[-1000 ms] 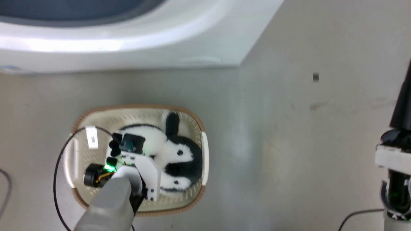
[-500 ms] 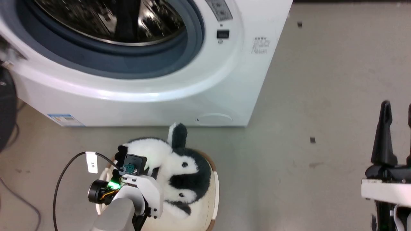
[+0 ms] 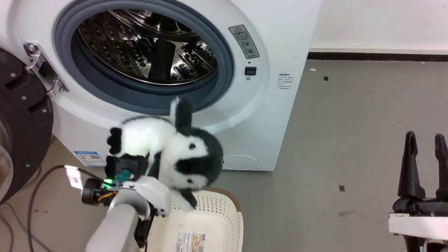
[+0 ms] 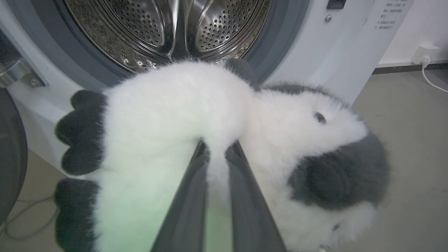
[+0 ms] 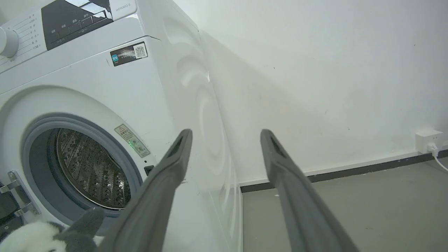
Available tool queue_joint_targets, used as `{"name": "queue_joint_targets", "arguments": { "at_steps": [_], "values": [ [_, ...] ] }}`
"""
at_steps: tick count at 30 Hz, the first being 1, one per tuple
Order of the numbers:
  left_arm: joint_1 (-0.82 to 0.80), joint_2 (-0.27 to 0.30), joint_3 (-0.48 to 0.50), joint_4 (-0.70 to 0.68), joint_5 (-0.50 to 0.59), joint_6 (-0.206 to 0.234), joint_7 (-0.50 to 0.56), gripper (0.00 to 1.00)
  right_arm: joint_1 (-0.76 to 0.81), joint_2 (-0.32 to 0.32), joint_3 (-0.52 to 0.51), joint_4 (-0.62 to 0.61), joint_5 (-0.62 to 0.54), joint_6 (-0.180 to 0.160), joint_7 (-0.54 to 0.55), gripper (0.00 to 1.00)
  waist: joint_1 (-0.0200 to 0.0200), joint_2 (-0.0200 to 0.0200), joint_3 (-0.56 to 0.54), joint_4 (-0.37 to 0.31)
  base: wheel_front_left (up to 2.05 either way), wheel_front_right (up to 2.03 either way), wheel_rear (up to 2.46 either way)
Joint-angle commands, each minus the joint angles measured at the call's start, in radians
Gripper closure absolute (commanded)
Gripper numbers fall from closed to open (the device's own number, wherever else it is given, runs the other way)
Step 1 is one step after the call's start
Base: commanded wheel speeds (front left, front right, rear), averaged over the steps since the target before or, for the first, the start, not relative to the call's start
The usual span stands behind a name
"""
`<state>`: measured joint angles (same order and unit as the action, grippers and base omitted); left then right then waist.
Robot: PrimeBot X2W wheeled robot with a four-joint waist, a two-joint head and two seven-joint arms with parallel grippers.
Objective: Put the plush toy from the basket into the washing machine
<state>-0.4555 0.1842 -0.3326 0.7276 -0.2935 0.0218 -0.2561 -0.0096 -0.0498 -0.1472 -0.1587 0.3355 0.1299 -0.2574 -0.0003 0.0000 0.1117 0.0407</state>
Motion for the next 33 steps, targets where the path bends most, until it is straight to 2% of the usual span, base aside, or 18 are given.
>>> {"name": "queue_joint_targets", "arguments": {
  "at_steps": [1,10,19,25,33],
  "values": [
    [0.003,0.007,0.012,-0.025,0.004,0.009,-0.006,1.00,0.008,0.000,0.005,-0.004,0.000,0.001,-0.004,0.00,0.0003,0.0000,0.008,-0.006,0.00,0.00,0.00],
    [-0.071,0.047,0.093,-0.144,0.004,0.050,-0.006,1.00,-0.052,0.000,-0.006,-0.031,0.000,0.001,-0.004,0.00,0.0003,0.0000,0.133,-0.071,0.00,0.00,0.00],
    [-0.309,0.098,0.174,-0.167,0.013,0.077,-0.006,1.00,-0.148,0.000,-0.014,-0.054,0.007,0.001,-0.004,0.00,0.0003,0.0000,0.342,-0.135,0.00,0.00,0.00],
    [-0.534,0.149,0.197,-0.112,0.031,0.076,-0.006,1.00,-0.223,0.000,-0.012,-0.066,0.031,0.001,-0.004,0.00,0.0003,0.0000,0.470,-0.182,0.00,0.00,0.00],
    [-0.841,0.179,0.209,0.023,0.035,0.056,-0.003,1.00,-0.279,0.000,-0.027,-0.085,0.048,0.001,-0.004,0.00,0.0003,0.0000,0.601,-0.211,0.00,0.00,0.00]
  ]
}}
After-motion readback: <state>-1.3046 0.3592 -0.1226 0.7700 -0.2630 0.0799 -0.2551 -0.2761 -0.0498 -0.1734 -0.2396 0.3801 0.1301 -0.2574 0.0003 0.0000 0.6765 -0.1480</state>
